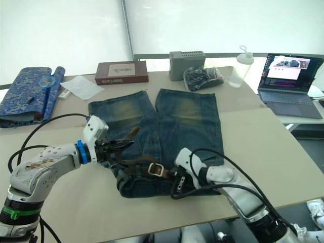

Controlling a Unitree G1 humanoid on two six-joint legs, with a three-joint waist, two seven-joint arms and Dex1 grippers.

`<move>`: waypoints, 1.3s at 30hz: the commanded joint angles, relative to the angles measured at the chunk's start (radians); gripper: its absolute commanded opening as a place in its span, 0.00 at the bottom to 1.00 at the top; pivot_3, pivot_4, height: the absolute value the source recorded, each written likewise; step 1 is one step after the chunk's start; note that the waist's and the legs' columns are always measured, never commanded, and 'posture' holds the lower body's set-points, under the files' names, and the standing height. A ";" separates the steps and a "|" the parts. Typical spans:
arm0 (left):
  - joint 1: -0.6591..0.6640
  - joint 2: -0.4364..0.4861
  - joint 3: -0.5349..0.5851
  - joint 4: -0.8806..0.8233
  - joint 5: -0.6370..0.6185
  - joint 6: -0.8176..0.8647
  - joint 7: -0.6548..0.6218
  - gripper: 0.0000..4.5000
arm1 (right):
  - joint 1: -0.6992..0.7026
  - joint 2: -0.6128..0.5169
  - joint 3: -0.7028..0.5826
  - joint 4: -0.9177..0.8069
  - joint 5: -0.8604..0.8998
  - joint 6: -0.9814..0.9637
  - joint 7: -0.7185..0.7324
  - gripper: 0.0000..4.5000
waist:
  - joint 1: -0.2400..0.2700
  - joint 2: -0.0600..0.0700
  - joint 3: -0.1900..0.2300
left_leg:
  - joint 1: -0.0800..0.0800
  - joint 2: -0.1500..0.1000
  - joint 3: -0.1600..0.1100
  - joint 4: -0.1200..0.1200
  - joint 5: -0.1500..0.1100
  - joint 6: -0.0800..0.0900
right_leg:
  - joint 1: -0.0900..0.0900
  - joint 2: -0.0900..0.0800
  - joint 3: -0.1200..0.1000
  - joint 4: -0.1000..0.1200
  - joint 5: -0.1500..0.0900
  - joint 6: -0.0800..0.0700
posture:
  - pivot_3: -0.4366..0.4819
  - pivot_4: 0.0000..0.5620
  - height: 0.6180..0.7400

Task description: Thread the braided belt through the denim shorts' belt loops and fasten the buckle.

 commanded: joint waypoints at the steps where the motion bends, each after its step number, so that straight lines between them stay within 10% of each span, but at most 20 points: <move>1: -0.010 -0.002 0.005 -0.038 0.006 -0.032 -0.014 0.00 | 0.044 -0.028 -0.064 0.038 0.018 0.015 0.030 0.01 | 0.003 0.000 0.000 | 0.000 0.000 0.000 0.000 0.000 0.000 | 0.000 0.000 0.000 0.000 0.000 0.000 | 0.48 0.27 1.00; 9: -0.057 -0.045 0.012 -0.052 -0.016 -0.007 0.009 0.00 | 0.037 0.059 -0.172 -0.061 0.187 0.025 0.069 0.01 | -0.009 0.000 0.000 | -0.002 0.001 0.000 0.000 0.000 0.000 | -0.002 -0.002 0.001 0.000 -0.001 0.001 | 0.48 0.27 1.00; 17: -0.045 0.043 0.043 0.101 0.084 -0.133 -0.081 0.00 | -0.020 0.069 -0.091 -0.044 0.074 0.022 0.031 0.57 | -0.014 0.000 0.001 | -0.002 0.001 0.000 -0.001 0.000 0.000 | -0.003 -0.001 0.001 0.001 -0.001 0.001 | 0.48 0.27 1.00; 39: -0.052 0.092 -0.070 0.047 0.181 -0.219 -0.206 0.00 | -0.080 0.158 0.014 0.086 -0.163 -0.291 0.044 0.57 | -0.021 0.000 0.001 | -0.002 0.001 0.000 -0.002 0.000 -0.001 | -0.005 -0.001 0.000 0.001 -0.001 0.000 | 0.48 0.27 1.00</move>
